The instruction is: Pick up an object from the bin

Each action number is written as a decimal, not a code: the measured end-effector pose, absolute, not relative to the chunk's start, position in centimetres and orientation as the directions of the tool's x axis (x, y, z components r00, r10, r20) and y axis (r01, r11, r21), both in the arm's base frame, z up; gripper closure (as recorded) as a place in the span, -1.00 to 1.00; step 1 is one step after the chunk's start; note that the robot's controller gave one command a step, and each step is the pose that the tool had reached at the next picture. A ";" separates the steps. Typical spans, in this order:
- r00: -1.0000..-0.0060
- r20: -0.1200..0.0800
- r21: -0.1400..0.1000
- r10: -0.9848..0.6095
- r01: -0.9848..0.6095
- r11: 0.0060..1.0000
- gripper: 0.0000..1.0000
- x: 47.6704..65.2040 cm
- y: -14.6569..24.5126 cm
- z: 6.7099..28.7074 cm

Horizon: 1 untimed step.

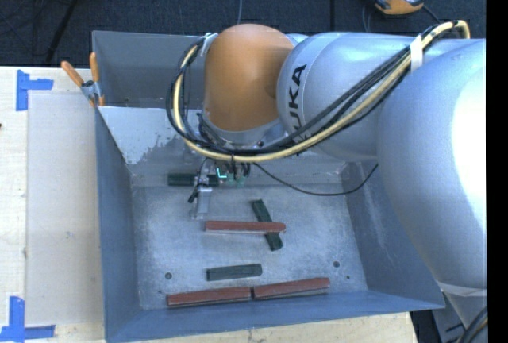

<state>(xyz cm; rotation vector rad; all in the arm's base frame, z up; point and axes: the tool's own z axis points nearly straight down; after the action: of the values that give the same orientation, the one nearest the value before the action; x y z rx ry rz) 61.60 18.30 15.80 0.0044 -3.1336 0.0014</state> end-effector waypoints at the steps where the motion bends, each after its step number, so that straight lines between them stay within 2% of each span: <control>1: -1.000 0.001 0.000 0.000 0.000 1.000 -1.00 61.8 18.2 16.2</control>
Offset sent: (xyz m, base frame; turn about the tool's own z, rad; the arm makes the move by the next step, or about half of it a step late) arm 0.0049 -0.0131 -0.0535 0.0070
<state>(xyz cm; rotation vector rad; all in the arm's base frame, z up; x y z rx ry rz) 61.79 18.24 16.24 -0.0002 -3.1408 -0.0008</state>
